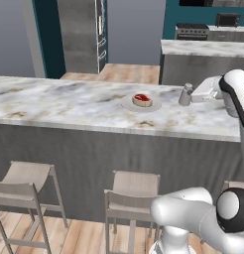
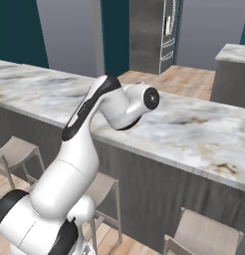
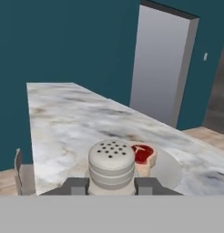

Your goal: Retrieve the shaker from the cabinet and place it next the steak on a plate on the dining table.

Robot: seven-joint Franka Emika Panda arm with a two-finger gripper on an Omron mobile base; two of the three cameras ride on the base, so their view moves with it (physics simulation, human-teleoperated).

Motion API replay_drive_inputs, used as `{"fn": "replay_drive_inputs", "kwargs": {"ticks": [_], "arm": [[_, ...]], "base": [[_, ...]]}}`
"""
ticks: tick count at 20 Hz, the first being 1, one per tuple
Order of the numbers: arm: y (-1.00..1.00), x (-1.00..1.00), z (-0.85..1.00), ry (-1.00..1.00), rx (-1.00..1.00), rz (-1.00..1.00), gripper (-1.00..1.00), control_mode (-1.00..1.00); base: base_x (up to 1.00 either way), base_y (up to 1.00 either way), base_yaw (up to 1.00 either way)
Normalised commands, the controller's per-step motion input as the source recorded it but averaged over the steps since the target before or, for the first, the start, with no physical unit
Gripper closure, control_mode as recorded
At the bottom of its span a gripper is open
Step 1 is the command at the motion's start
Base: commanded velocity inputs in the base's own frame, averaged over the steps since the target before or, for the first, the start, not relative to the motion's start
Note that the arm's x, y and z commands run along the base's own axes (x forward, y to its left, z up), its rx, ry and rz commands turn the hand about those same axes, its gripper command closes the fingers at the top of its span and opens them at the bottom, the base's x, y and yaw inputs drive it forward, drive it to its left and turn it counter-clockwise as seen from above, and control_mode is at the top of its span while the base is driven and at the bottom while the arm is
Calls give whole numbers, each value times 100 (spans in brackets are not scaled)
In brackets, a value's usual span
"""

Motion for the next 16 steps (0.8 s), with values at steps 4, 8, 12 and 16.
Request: {"fn": "replay_drive_inputs", "kwargs": {"ticks": [4,8,12,16], "arm": [[-1,22,-27,0,0,0,100,-100],[-7,21,-24,0,0,0,100,-100],[-8,17,-10,0,2,4,100,-100],[0,7,-21,1,1,7,100,-100]], "base": [[0,0,0],[0,0,0],[0,0,0],[0,0,0]]}}
